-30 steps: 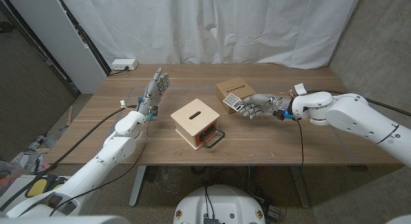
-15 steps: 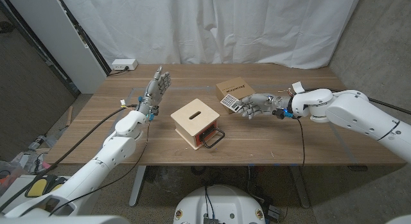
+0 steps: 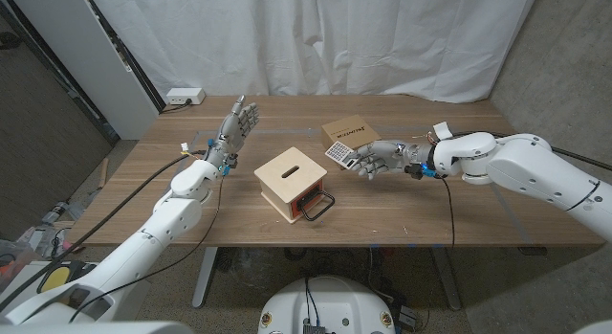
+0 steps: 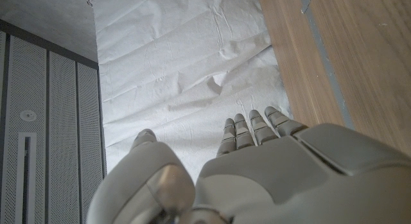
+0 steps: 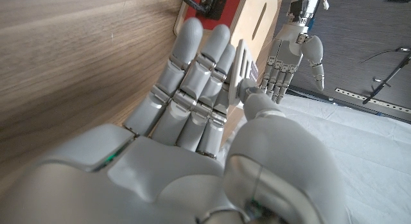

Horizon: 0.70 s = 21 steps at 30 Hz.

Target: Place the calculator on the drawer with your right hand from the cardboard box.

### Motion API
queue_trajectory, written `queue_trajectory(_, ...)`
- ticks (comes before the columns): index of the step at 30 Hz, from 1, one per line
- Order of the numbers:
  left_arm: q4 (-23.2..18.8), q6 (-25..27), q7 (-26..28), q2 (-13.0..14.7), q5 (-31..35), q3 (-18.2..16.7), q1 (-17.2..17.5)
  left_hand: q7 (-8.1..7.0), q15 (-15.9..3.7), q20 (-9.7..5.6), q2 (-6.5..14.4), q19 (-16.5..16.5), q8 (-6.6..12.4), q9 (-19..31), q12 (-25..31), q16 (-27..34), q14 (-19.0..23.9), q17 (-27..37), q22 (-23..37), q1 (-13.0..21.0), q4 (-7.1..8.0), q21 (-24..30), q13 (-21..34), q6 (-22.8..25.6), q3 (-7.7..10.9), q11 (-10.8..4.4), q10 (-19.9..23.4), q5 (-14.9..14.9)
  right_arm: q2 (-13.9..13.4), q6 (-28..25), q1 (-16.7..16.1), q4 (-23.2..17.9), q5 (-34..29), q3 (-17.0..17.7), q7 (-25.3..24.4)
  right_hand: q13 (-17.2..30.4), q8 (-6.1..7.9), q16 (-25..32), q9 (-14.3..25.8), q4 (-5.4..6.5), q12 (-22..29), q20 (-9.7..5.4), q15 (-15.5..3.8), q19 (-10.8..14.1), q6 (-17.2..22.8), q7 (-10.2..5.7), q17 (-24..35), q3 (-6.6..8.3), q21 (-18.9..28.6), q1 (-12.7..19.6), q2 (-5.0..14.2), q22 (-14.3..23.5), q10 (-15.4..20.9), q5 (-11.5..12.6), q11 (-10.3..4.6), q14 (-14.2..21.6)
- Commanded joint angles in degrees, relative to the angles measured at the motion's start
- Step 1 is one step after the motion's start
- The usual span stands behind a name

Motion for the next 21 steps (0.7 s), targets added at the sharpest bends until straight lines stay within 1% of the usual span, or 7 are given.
queue_trajectory(1,2.1,-0.6,-2.3,-0.2,-0.6,0.1,-1.0,-0.10,-0.06,-0.74,0.6,0.4,0.02,0.3,0.1,0.0,0.4,0.3,0.1,0.1,-0.06,0.0,0.1,0.7,-0.34,-0.01,0.5,-0.1,1.7,-2.1,1.0,0.0,1.0,-1.6,-1.3,0.1,-0.09,0.6,0.1,0.41,-0.2,-1.45,-0.04,-0.4,0.6,-0.15,0.0,0.98,0.4,1.4,1.25,0.3,-0.1,0.2,0.12,0.4)
queue_trajectory(11,4.3,-0.7,-3.9,-0.8,-0.7,0.7,-2.5,-0.06,-0.08,-0.73,0.6,0.4,0.00,0.3,0.1,0.0,0.4,0.3,0.1,0.2,-0.06,-0.1,0.1,0.7,-0.45,-0.10,0.5,-0.1,2.3,-3.1,0.9,-0.7,1.6,-2.1,-2.5,0.3,-0.31,1.0,0.2,0.37,-0.2,-1.44,-0.14,-0.5,0.4,-0.30,0.1,1.16,0.8,1.4,1.25,0.6,-0.2,0.3,0.15,0.7)
queue_trajectory(14,4.9,-0.9,-4.4,-1.0,-0.8,0.8,-2.8,-0.09,-0.09,-0.70,0.6,0.3,-0.05,0.3,0.1,0.0,0.4,0.3,0.1,0.2,-0.06,-0.1,0.1,0.6,-0.48,-0.06,0.5,-0.1,2.5,-3.2,0.8,-0.9,1.5,-2.4,-2.9,0.4,-0.38,1.4,0.3,0.21,-0.3,-1.44,-0.31,-0.6,0.4,-0.26,0.4,1.31,1.0,1.6,1.24,0.8,-0.4,0.4,0.20,1.1)
queue_trajectory(21,5.3,-0.9,-5.0,-0.9,-1.1,0.7,-2.8,-0.09,-0.06,-0.67,0.7,0.3,-0.03,0.3,0.0,0.0,0.4,0.3,0.1,0.2,-0.06,-0.1,0.1,0.7,-0.54,-0.08,0.5,-0.1,3.2,-4.3,1.9,-1.2,1.6,-3.4,-2.7,0.5,-0.43,1.8,0.3,0.09,-0.2,-1.44,-0.30,-0.7,0.4,-0.26,0.6,1.48,1.2,1.8,1.19,1.0,-0.4,0.4,0.23,1.2)
